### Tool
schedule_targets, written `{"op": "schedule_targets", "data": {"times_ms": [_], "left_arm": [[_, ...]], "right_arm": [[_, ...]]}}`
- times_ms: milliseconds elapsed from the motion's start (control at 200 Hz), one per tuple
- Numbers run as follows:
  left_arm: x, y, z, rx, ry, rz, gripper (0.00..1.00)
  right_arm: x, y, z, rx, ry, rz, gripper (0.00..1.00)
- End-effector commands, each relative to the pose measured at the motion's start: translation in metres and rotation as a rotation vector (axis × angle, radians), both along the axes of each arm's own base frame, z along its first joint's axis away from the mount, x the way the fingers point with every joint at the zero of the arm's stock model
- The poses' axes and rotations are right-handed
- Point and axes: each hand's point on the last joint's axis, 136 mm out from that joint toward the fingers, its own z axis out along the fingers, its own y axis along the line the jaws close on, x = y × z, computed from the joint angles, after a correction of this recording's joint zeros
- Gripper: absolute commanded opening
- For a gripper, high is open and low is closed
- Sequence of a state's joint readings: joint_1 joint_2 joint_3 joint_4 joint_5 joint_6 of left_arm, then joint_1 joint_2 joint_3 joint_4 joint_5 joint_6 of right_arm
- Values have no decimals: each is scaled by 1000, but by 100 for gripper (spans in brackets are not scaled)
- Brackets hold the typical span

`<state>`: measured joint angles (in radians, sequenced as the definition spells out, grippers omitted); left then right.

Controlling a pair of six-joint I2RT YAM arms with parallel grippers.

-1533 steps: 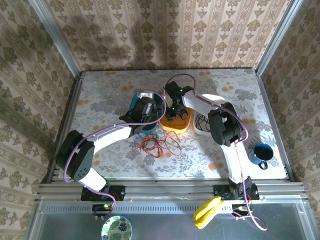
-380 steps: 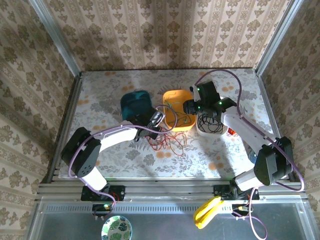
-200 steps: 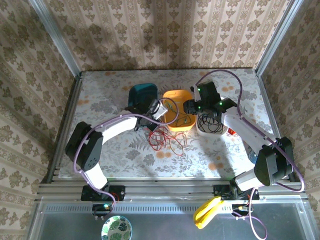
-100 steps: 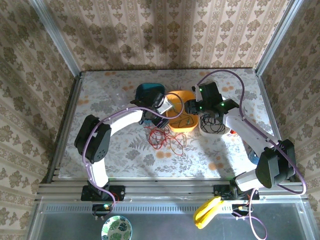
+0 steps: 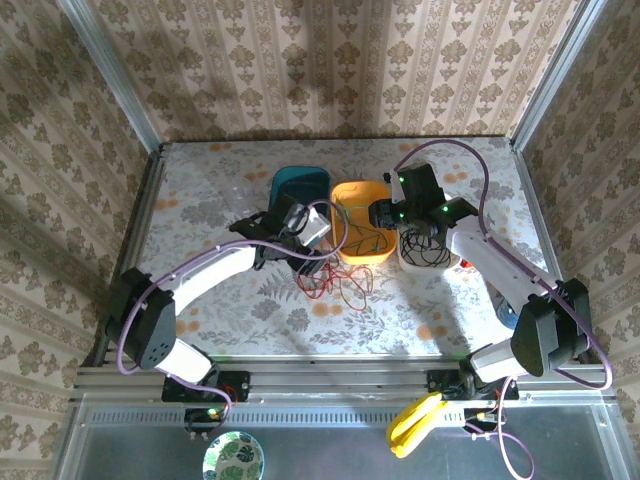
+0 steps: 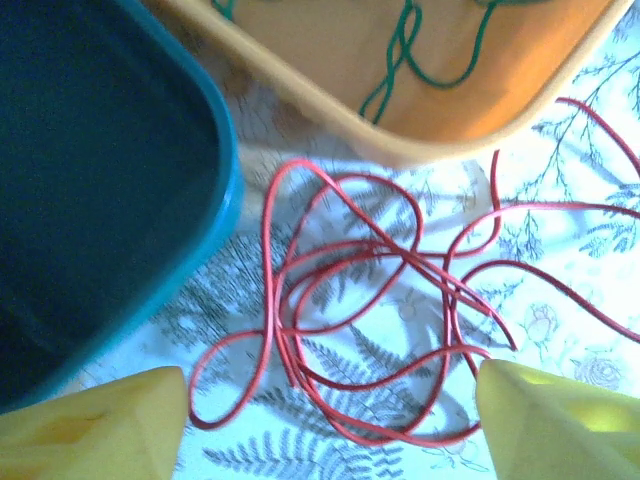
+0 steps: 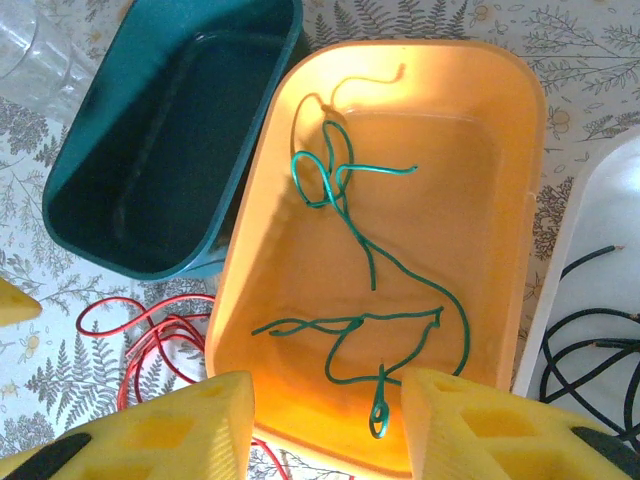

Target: Untangle the cables

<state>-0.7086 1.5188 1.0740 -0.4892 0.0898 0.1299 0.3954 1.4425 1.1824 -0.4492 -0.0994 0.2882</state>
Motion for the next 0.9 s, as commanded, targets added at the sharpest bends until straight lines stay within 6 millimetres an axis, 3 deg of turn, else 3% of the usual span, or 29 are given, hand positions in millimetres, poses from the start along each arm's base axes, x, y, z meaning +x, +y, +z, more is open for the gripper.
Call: {"op": "schedule_targets", "data": {"times_ms": [0,110,265,315,430,475,500,645,895], "left_arm": [[-2,7,-23,13,110,32,71],[15,11,-34,38,115,66,68],[28,9,-41,62,113,69,54],[28,8,-43,68,123,64,45],[26,8,-39,81,114,51,9],[24,7,-31,90,88,35,0],[23,7,-27,100,64,26,0],[19,0,24,124,-166,-24,0],[5,-7,147,-98,-436,-33,0]], "right_arm": [[1,1,-3,-2,12,17,45],[1,-2,-2,-9,10,9,45],[-4,-7,-4,-10,13,-2,45],[-5,-10,-4,-11,10,-10,45],[-7,-14,-4,-8,10,-22,44],[-7,-15,-4,-6,9,-26,44],[-7,-15,-4,-5,8,-25,44],[-4,-18,-5,-5,-1,-54,44],[4,-28,-1,0,-26,-109,44]]}}
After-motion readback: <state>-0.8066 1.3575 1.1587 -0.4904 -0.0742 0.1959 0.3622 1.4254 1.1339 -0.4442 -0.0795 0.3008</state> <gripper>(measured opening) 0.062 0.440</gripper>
